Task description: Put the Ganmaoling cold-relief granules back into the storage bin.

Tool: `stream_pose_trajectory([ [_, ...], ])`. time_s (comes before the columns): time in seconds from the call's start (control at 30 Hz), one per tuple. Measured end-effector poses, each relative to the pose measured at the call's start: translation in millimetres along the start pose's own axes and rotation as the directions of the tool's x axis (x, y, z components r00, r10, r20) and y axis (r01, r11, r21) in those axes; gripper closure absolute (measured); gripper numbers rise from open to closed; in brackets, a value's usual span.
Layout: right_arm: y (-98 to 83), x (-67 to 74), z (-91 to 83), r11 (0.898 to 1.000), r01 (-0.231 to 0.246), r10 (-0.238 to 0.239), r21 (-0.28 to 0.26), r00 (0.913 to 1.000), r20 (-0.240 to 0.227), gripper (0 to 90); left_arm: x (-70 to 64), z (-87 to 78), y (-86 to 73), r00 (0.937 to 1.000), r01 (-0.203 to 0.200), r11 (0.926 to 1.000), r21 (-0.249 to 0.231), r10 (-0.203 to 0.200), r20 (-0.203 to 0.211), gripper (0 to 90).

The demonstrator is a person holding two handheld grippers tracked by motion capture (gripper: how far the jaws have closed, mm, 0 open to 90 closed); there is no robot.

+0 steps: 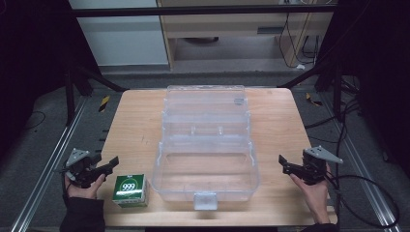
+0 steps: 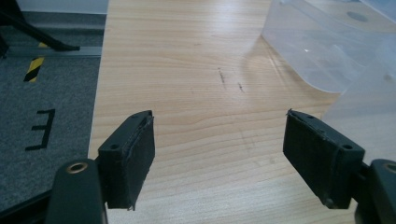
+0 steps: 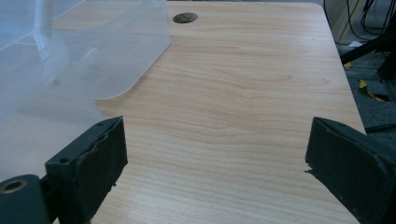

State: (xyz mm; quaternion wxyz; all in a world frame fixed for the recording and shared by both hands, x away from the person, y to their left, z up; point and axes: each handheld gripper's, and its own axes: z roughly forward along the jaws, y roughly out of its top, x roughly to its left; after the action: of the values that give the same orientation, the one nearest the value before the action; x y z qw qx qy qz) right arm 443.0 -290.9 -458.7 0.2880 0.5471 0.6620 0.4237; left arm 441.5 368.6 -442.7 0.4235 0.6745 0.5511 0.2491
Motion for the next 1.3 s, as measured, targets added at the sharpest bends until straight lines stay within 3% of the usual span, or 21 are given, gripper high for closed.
stream_pose_trajectory([
  [0.1,0.1,1.6,-2.4,1.000,0.009,-0.009,0.018,0.9999,0.005,5.2,-3.1,-3.0,7.3,0.9968,-0.046,0.9989,0.012,0.045,0.065,22.6],
  [0.27,-1.9,2.9,-3.2,0.998,0.037,-0.037,0.045,0.9993,0.002,4.9,-6.4,-4.4,13.2,0.9885,-0.105,0.9940,0.030,0.101,0.112,21.9],
  [0.3,-2.8,3.8,-4.0,0.998,0.039,-0.039,0.045,0.9992,0.004,5.1,-7.3,-7.0,16.4,0.9810,-0.138,0.9895,0.043,0.131,0.143,21.8],
  [0.4,-5.1,4.1,-5.7,0.998,0.051,-0.052,0.043,0.9987,0.004,5.3,-8.0,-10.0,20.1,0.9720,-0.172,0.9832,0.061,0.159,0.173,21.4],
  [0.47,-5.8,3.8,-5.6,0.998,0.055,-0.055,0.042,0.9984,0.006,5.4,-8.7,-13.2,25.2,0.9621,-0.219,0.9712,0.095,0.198,0.187,20.8],
  [0.53,-8.0,3.5,-4.5,0.997,0.059,-0.060,0.057,0.9981,0.013,5.9,-8.6,-18.0,31.9,0.9485,-0.248,0.9630,0.106,0.219,0.229,20.4],
  [0.57,-8.9,3.5,-3.7,0.996,0.064,-0.065,0.061,0.9977,0.017,5.9,-8.6,-18.0,31.9,0.9485,-0.248,0.9630,0.106,0.219,0.229,20.2],
  [0.6,-9.7,3.4,-3.3,0.996,0.068,-0.069,0.065,0.9975,0.017,5.9,-9.7,-20.3,35.5,0.9384,-0.273,0.9556,0.110,0.239,0.249,20.2],
  [0.63,-9.7,3.4,-3.3,0.996,0.068,-0.069,0.065,0.9975,0.017,5.9,-9.7,-20.3,35.5,0.9384,-0.273,0.9556,0.110,0.239,0.249,20.2],
  [0.7,-10.9,3.8,-2.6,0.993,0.083,-0.085,0.079,0.9960,0.025,5.6,-12.6,-21.9,38.9,0.9261,-0.301,0.9462,0.119,0.260,0.274,19.8],
  [0.73,-11.3,4.2,-2.7,0.993,0.087,-0.090,0.079,0.9956,0.026,5.6,-14.2,-23.4,42.2,0.9070,-0.338,0.9320,0.131,0.286,0.309,19.4],
  [0.77,-11.3,4.2,-2.7,0.993,0.087,-0.090,0.079,0.9956,0.026,5.6,-14.2,-23.4,42.2,0.9070,-0.338,0.9320,0.131,0.286,0.309,18.9],
  [0.87,-12.4,4.9,-2.9,0.992,0.097,-0.099,0.082,0.9947,0.025,5.3,-16.4,-25.6,46.4,0.8825,-0.383,0.9126,0.143,0.316,0.348,17.9],
  [0.9,-12.9,5.1,-2.8,0.991,0.102,-0.104,0.085,0.9942,0.026,5.1,-17.4,-26.6,48.0,0.8739,-0.400,0.9047,0.148,0.327,0.359,17.9],
  [0.93,-13.6,5.6,-2.5,0.990,0.109,-0.112,0.089,0.9933,0.028,4.8,-19.9,-28.5,51.6,0.8560,-0.429,0.8895,0.157,0.345,0.385,17.7],
  [0.97,-13.6,5.6,-2.5,0.990,0.109,-0.112,0.089,0.9933,0.028,4.8,-19.9,-28.5,51.6,0.8560,-0.429,0.8895,0.157,0.345,0.385,17.3],
  [1.1,-14.2,5.3,-1.9,0.988,0.121,-0.125,0.099,0.9918,0.030,4.5,-24.1,-31.9,57.3,0.8197,-0.484,0.8616,0.154,0.385,0.424,15.7],
  [1.13,-14.4,5.4,-1.9,0.988,0.122,-0.125,0.100,0.9917,0.030,4.6,-27.2,-32.9,59.7,0.7971,-0.515,0.8427,0.156,0.405,0.448,15.1],
  [1.17,-14.7,5.3,-1.8,0.987,0.125,-0.128,0.101,0.9913,0.029,4.5,-27.2,-32.9,59.7,0.7971,-0.515,0.8427,0.156,0.405,0.448,14.6],
  [1.27,-16.8,4.1,-1.7,0.988,0.122,-0.125,0.099,0.9918,0.026,4.6,-33.9,-34.0,61.5,0.7537,-0.579,0.7982,0.166,0.447,0.482,13.2],
  [1.3,-17.3,3.4,-1.8,0.987,0.122,-0.125,0.101,0.9919,0.024,4.6,-37.9,-34.9,61.3,0.7274,-0.618,0.7660,0.175,0.474,0.496,12.8],
])
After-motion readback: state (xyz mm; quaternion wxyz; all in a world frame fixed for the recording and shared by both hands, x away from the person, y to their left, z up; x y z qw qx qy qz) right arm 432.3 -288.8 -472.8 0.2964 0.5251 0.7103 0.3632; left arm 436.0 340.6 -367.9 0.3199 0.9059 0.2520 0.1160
